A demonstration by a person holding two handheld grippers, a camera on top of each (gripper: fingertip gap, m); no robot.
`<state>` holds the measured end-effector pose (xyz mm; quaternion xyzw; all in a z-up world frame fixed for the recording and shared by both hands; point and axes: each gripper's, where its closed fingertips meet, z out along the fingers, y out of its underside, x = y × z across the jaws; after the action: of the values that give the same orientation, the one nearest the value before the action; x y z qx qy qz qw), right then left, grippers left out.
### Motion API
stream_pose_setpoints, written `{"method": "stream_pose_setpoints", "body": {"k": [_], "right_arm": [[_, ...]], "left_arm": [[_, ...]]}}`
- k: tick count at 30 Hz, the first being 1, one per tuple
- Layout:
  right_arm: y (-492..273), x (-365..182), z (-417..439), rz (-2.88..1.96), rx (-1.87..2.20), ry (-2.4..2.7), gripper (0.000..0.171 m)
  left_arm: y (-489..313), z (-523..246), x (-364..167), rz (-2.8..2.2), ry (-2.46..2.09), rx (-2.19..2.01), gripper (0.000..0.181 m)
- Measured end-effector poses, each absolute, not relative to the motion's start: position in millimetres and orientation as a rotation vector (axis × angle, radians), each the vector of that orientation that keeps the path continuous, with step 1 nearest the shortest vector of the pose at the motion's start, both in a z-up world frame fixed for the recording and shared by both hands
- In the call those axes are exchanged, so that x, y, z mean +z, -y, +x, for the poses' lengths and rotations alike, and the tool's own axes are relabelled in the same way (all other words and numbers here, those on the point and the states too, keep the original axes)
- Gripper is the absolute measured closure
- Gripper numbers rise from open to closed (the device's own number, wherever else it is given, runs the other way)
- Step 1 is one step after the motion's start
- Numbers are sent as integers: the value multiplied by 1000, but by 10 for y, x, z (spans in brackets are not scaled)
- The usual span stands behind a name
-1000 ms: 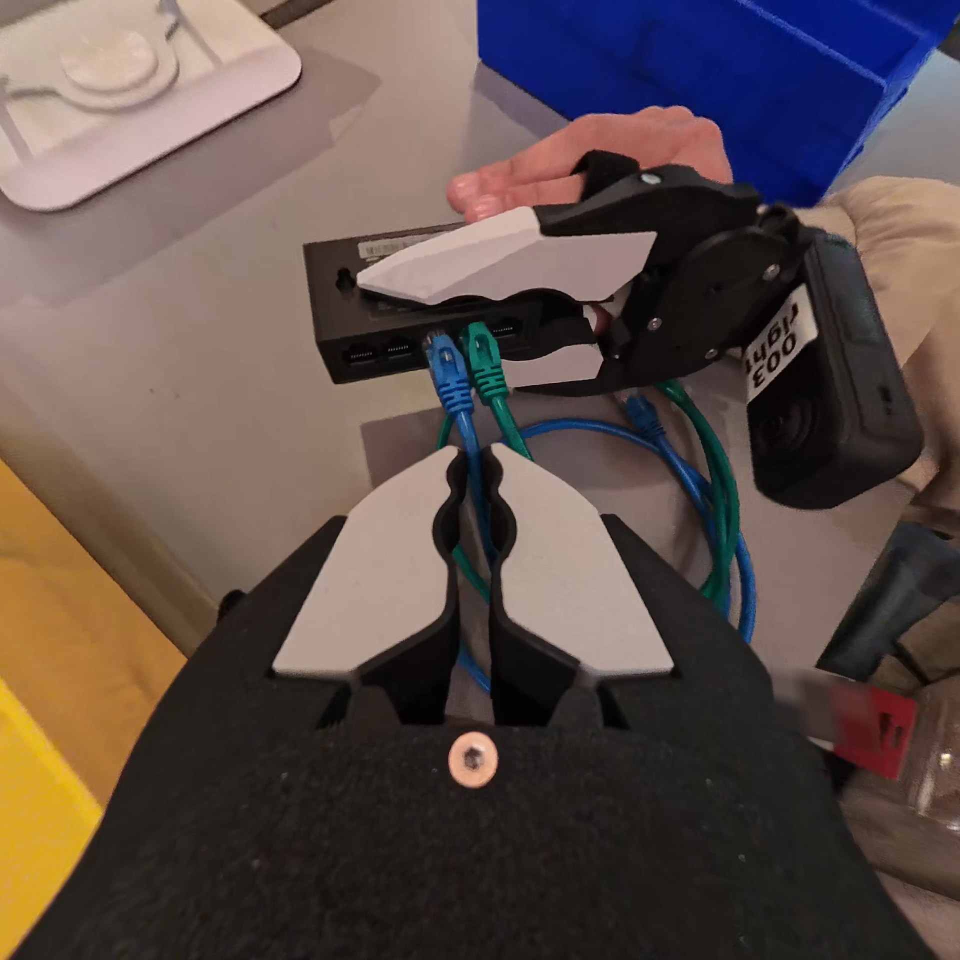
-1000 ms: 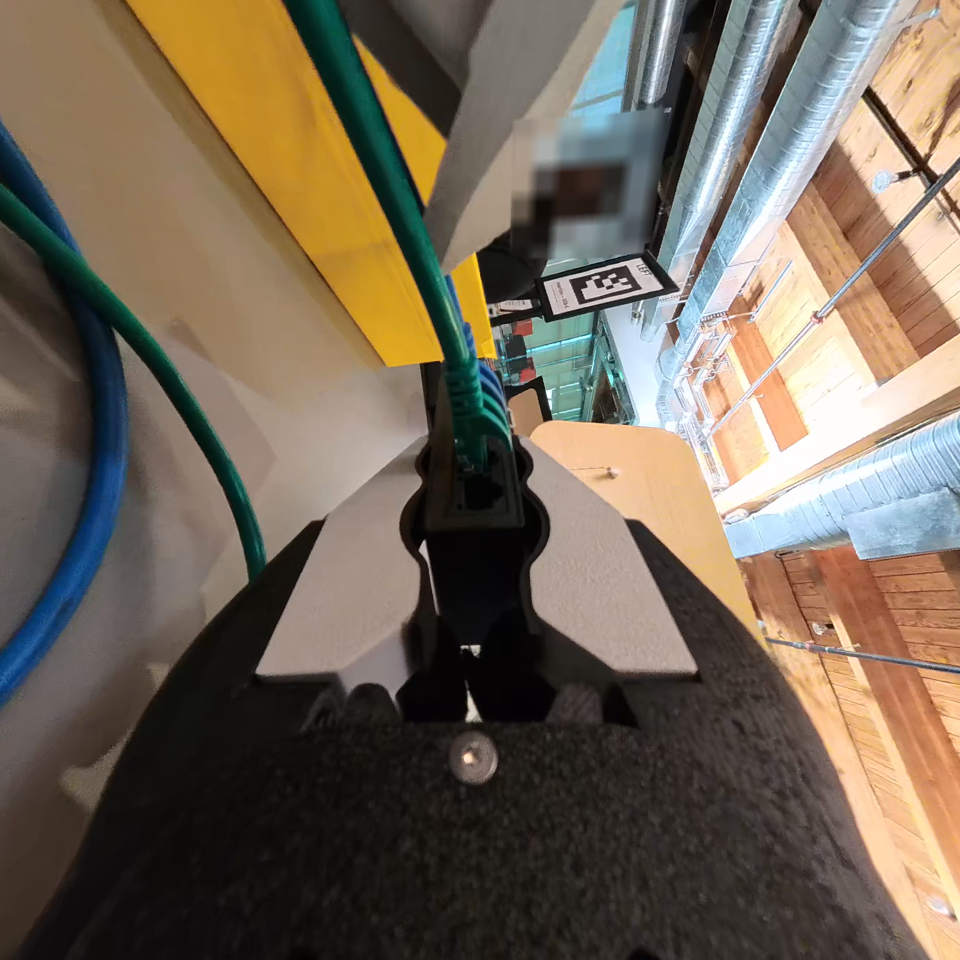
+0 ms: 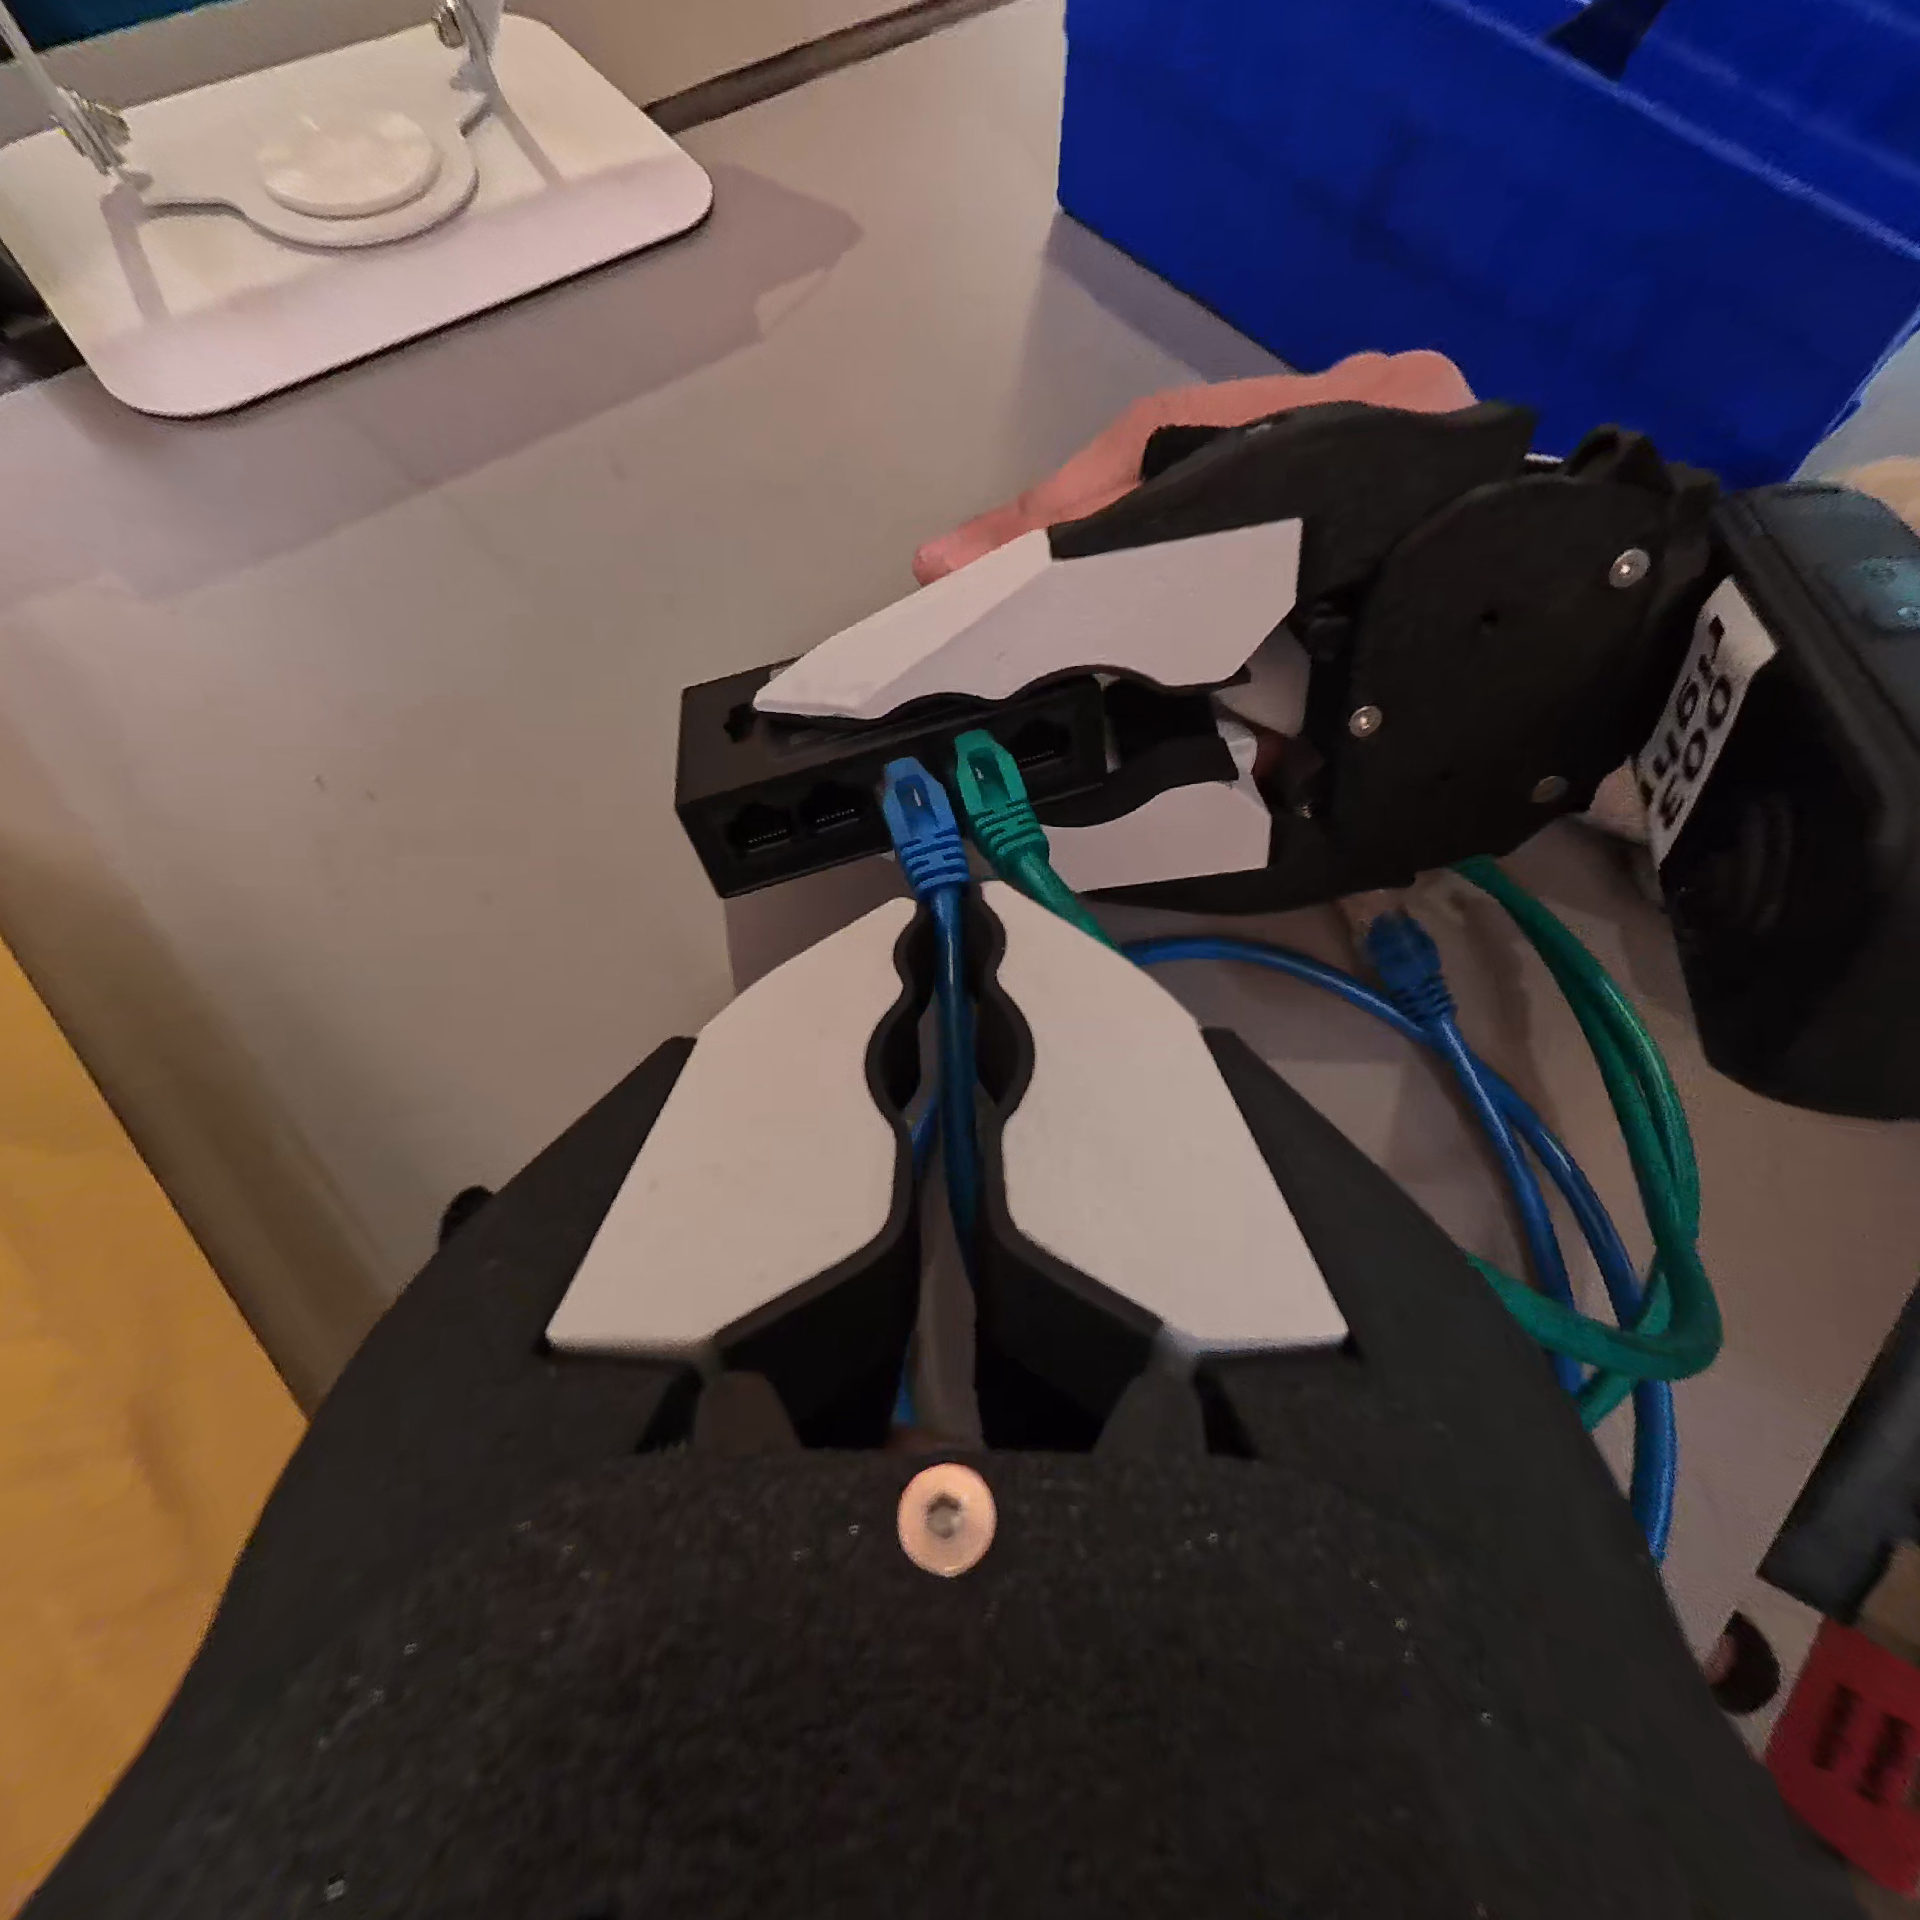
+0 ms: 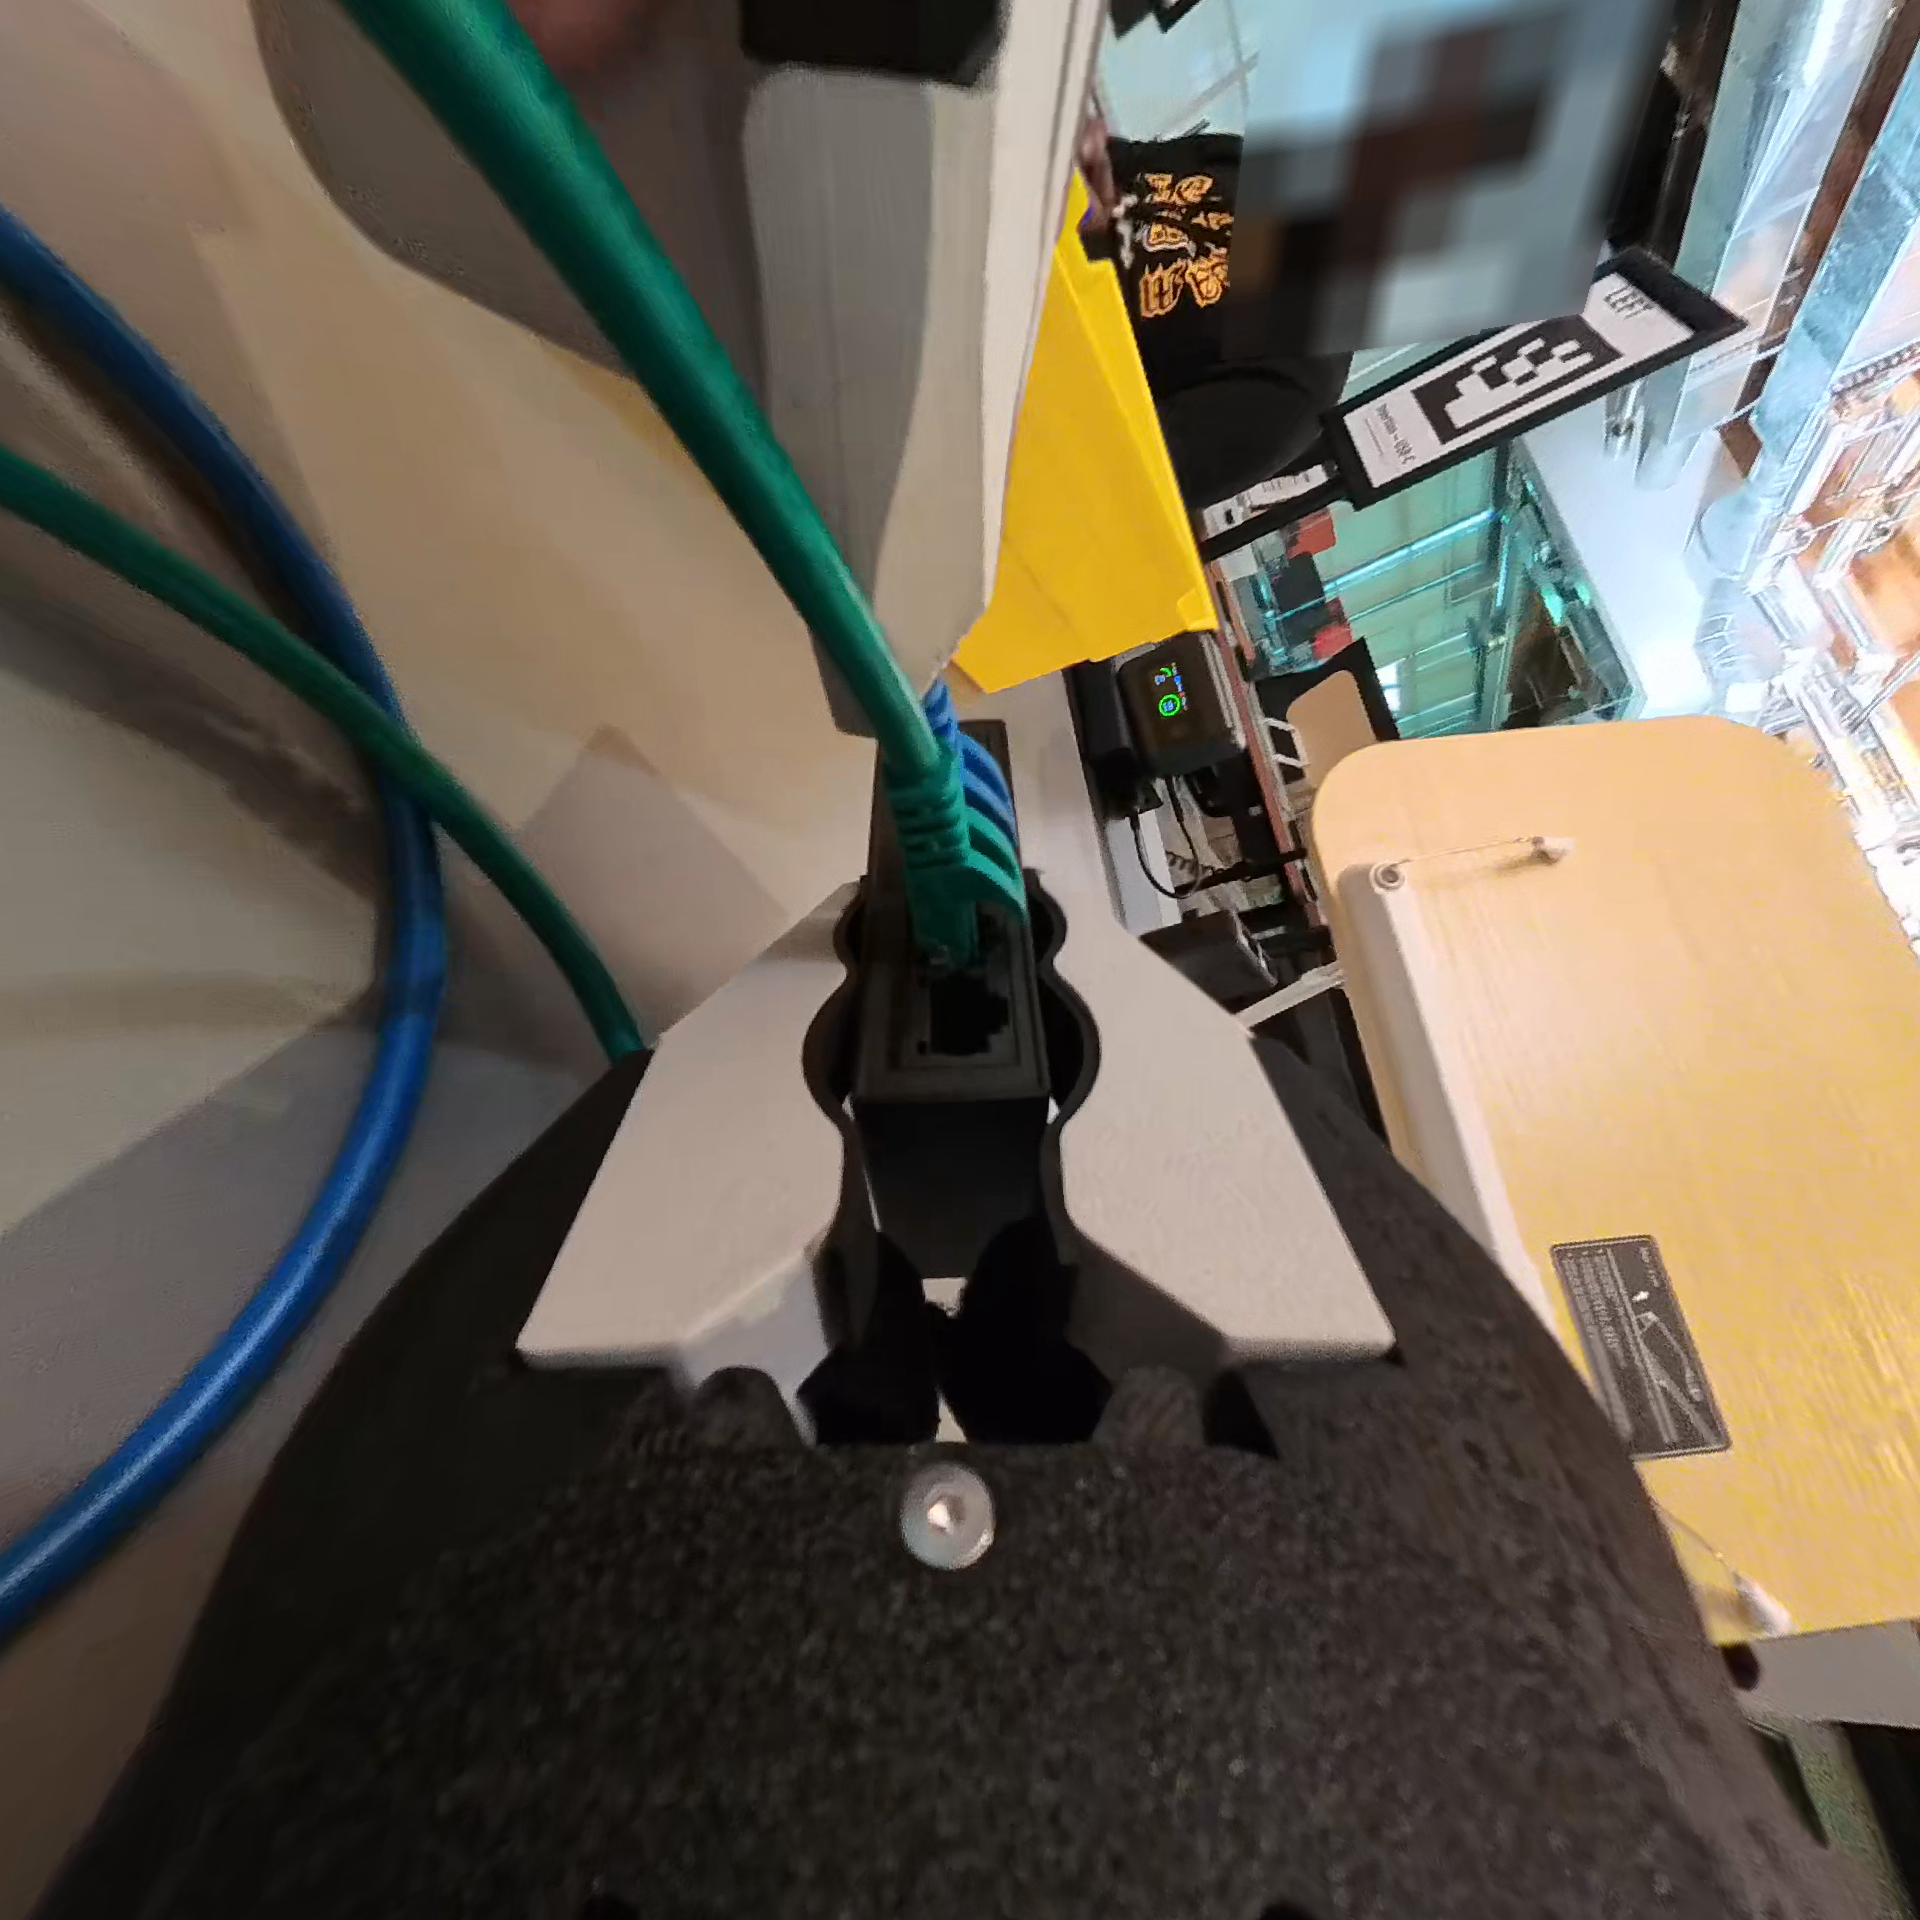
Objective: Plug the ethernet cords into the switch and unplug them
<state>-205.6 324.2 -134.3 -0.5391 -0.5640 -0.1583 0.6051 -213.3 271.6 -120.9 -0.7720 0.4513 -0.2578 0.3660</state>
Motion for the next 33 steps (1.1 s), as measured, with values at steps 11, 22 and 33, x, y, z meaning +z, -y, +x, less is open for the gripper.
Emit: {"method": "stream_pose_setpoints", "body": {"k": [11,22,33], "right_arm": [[-3308,-1397,-2021,-1272,-420,1302,145],[-3465,-1220,-1696,-1100,-661,1275,144],[-3400,-1262,-1801,-1082,-623,1275,144]], "left_arm": [[-2832,-2119,-1273,-2037,-1055,-611,177],[-2263,-2776,-854,-1928,-862,-762,164],[-1995,-4115,-1349,-2076,-302,-743,154]]}}
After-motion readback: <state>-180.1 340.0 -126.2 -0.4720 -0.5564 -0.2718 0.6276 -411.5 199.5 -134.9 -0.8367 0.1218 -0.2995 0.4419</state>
